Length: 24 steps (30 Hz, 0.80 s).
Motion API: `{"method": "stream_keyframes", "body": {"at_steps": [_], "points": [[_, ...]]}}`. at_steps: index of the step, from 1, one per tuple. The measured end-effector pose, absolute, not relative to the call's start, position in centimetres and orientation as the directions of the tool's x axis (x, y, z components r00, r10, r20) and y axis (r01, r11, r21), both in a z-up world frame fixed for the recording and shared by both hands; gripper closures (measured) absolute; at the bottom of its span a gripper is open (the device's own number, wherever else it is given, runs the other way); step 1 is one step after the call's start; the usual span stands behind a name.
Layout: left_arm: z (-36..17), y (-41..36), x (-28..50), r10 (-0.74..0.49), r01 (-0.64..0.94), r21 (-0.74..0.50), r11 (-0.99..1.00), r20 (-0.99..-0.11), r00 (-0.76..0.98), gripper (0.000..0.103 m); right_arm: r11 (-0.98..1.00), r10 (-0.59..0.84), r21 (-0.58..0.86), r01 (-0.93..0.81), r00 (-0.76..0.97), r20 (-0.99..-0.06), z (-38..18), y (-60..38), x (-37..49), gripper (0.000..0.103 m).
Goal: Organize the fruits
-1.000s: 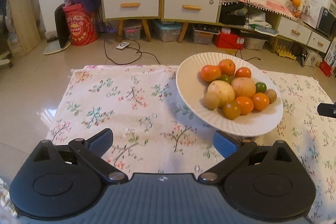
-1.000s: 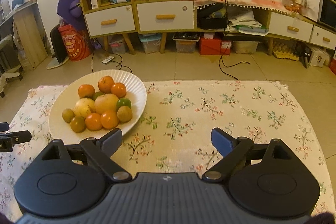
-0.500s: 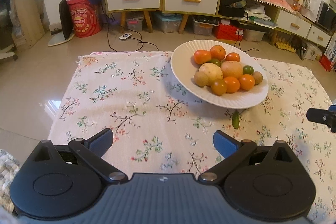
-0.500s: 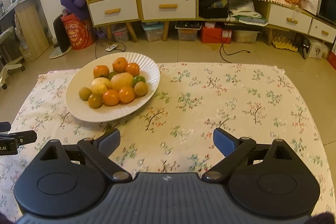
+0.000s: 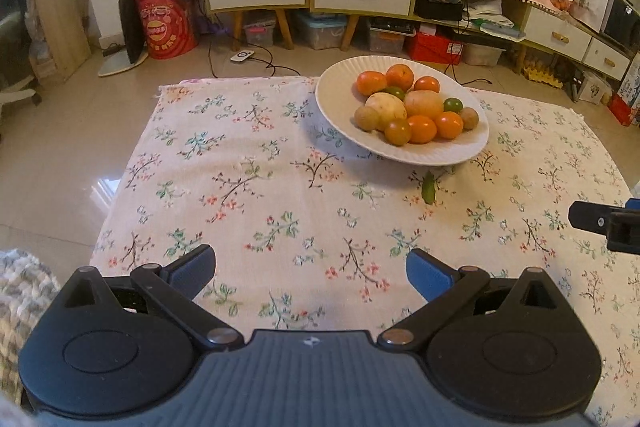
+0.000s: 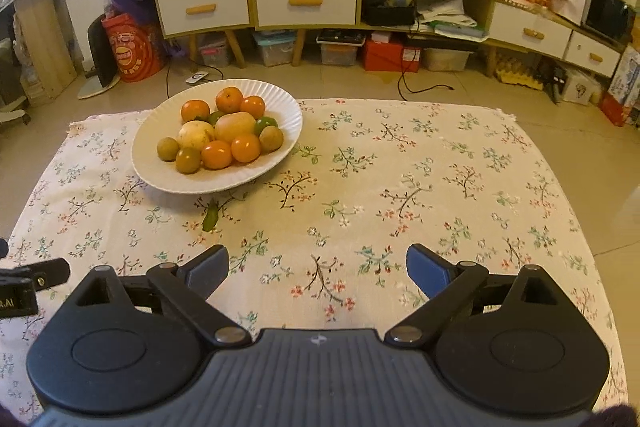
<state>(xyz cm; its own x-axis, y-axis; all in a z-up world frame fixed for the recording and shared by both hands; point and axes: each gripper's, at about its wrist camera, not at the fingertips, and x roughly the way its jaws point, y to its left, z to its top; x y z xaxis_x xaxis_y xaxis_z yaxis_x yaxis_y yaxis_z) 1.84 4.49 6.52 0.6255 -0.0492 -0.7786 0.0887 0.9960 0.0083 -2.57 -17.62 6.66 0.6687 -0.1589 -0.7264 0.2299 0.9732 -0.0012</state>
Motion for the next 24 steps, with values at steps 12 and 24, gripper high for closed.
{"method": "stream_keyframes", "body": {"at_steps": [12,24], "points": [[7.4,4.2,0.3,-0.023,0.04,0.003,0.999,-0.783,0.621,0.019,0.971,-0.162,-0.001,0.24,0.651,-0.742,7.0,-16.1,-4.1,0.005],[8.1,2.9,0.1,0.023,0.034,0.058,0.998,-0.776,0.63,0.019,0.978,-0.16,-0.031,0.208,0.639,-0.752,7.1,-14.7,-4.0,0.003]]}}
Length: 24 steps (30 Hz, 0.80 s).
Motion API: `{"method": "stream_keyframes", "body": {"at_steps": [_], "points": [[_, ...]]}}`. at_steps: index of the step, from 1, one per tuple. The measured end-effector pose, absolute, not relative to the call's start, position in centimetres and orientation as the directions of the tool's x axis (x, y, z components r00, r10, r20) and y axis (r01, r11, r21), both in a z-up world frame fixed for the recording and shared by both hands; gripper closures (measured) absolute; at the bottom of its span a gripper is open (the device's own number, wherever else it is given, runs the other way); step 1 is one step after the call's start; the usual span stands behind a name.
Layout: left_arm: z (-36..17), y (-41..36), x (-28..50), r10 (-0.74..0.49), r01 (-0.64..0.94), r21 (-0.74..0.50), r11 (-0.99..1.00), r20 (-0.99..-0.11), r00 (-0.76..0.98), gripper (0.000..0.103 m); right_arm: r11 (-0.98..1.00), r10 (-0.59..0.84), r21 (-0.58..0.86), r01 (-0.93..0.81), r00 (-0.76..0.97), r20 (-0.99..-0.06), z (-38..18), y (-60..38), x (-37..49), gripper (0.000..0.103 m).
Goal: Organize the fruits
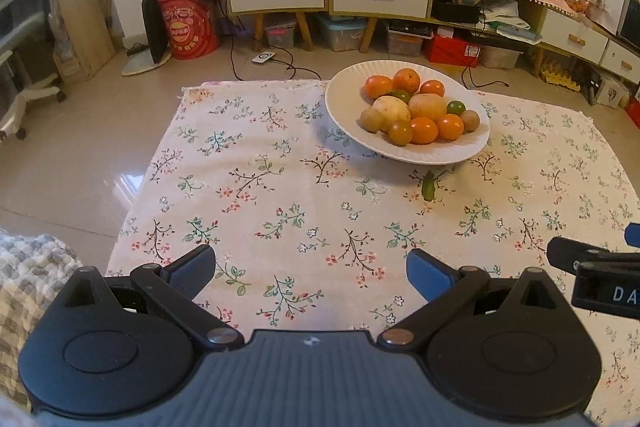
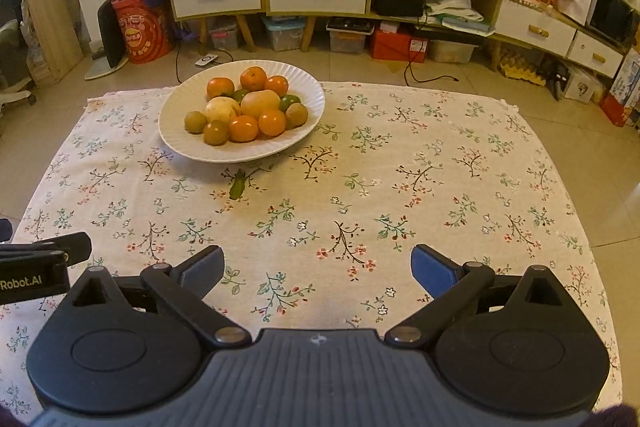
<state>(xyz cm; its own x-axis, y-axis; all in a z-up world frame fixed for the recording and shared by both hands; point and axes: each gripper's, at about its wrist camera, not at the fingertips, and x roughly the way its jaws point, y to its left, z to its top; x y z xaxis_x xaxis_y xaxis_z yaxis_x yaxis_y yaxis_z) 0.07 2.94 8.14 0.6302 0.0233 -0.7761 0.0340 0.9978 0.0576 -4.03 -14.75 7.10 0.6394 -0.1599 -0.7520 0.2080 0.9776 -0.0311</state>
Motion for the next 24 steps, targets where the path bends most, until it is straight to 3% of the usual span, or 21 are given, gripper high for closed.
{"method": "stream_keyframes", "body": {"at_steps": [24], "points": [[7.7,2.1,-0.2,0.016,0.058,0.064,0.996,-0.799,0.601,0.019,0.981,-0.174,-0.076,0.179,0.632,-0.755,6.6,-13.6,-3.8,0.001]]}}
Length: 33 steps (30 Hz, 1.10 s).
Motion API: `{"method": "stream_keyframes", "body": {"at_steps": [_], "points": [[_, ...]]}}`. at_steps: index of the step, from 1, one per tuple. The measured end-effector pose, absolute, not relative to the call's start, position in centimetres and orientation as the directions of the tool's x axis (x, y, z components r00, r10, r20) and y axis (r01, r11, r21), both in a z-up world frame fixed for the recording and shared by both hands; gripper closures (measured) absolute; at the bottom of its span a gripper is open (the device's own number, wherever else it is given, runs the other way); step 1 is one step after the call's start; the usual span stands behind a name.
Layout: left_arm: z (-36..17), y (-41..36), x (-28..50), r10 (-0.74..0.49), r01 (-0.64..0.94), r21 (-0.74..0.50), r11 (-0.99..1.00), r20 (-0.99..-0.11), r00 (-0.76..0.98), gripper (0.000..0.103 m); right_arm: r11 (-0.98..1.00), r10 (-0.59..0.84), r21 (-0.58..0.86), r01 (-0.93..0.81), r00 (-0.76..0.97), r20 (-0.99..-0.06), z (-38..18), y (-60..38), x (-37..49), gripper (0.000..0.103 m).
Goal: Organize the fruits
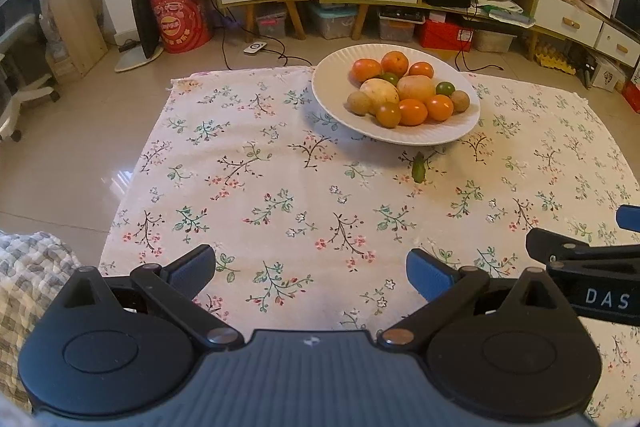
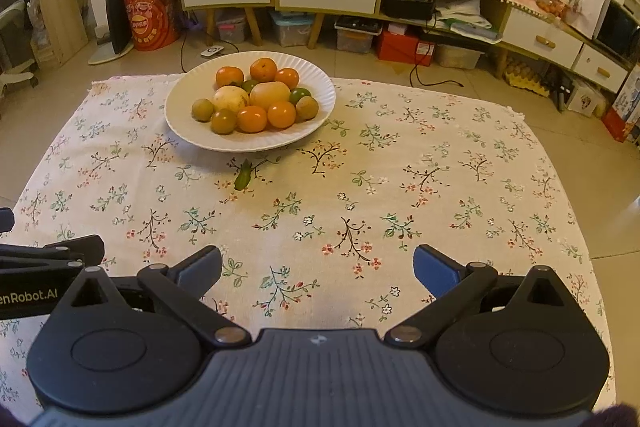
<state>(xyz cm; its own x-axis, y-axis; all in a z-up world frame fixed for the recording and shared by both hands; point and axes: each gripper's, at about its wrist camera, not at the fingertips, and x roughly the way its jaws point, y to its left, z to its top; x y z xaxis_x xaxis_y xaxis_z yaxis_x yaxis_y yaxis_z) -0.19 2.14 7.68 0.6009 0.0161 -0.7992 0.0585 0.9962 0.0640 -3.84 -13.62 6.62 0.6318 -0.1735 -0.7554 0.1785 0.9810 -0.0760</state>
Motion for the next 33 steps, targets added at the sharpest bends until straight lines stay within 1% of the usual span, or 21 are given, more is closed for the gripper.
{"method": "stream_keyframes", "body": {"at_steps": [33], "points": [[7.62,2.08,-0.3,0.005,0.059,0.05,0.997,-0.807,0.59,0.019,0.98,-0.181,-0.084,0.18,0.636,-0.75,6.7,-13.53,-3.91,0.0]]}}
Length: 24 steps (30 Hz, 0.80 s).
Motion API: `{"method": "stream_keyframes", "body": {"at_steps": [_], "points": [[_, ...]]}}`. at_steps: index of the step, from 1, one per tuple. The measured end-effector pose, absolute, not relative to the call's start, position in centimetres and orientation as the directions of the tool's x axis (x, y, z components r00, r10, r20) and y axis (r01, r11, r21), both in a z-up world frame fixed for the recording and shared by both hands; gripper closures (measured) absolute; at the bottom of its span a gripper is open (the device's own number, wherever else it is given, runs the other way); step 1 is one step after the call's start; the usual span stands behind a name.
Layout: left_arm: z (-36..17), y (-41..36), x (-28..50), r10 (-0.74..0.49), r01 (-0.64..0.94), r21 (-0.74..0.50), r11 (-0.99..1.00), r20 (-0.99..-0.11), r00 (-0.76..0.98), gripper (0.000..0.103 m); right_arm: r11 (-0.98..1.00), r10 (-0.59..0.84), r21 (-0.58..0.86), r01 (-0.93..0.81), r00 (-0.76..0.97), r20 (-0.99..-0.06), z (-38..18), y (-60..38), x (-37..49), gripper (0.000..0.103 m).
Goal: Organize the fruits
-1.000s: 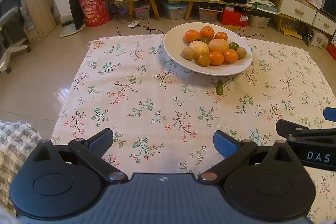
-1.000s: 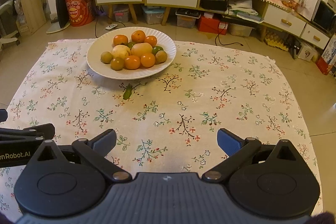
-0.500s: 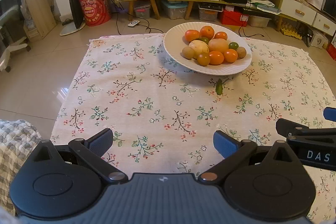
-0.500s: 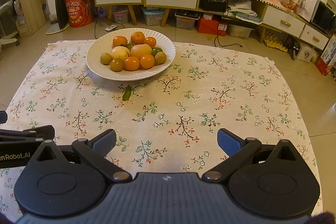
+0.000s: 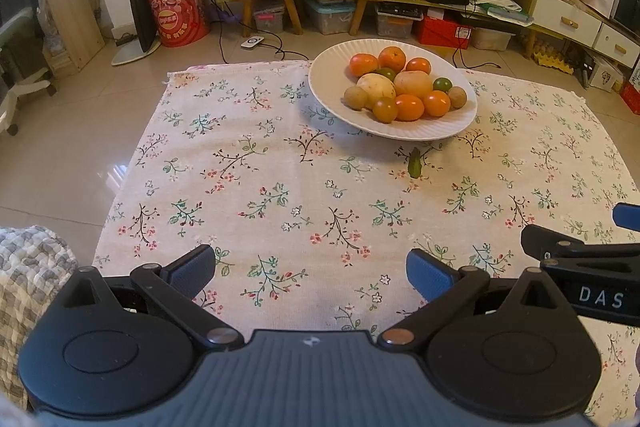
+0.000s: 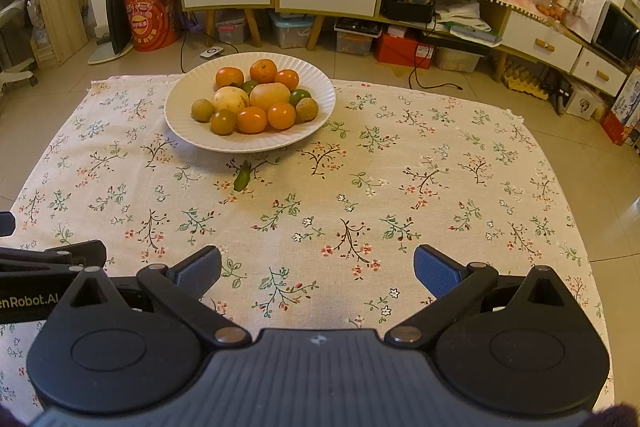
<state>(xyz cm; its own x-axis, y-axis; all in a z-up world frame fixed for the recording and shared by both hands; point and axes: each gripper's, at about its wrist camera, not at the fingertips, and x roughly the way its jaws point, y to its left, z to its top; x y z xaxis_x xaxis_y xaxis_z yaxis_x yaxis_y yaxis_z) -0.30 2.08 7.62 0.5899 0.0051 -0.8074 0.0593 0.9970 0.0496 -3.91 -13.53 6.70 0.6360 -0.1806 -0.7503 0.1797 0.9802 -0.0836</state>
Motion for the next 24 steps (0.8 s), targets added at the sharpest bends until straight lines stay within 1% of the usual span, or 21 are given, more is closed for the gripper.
{"method": "stream_keyframes", "body": {"at_steps": [24], "points": [[7.56,2.12,-0.35,0.002,0.057,0.044,0.997,-0.809,0.587,0.019,0.98,-0.181,-0.084,0.18,0.636,-0.75,6.63,-13.5,-3.87,0.0]]}}
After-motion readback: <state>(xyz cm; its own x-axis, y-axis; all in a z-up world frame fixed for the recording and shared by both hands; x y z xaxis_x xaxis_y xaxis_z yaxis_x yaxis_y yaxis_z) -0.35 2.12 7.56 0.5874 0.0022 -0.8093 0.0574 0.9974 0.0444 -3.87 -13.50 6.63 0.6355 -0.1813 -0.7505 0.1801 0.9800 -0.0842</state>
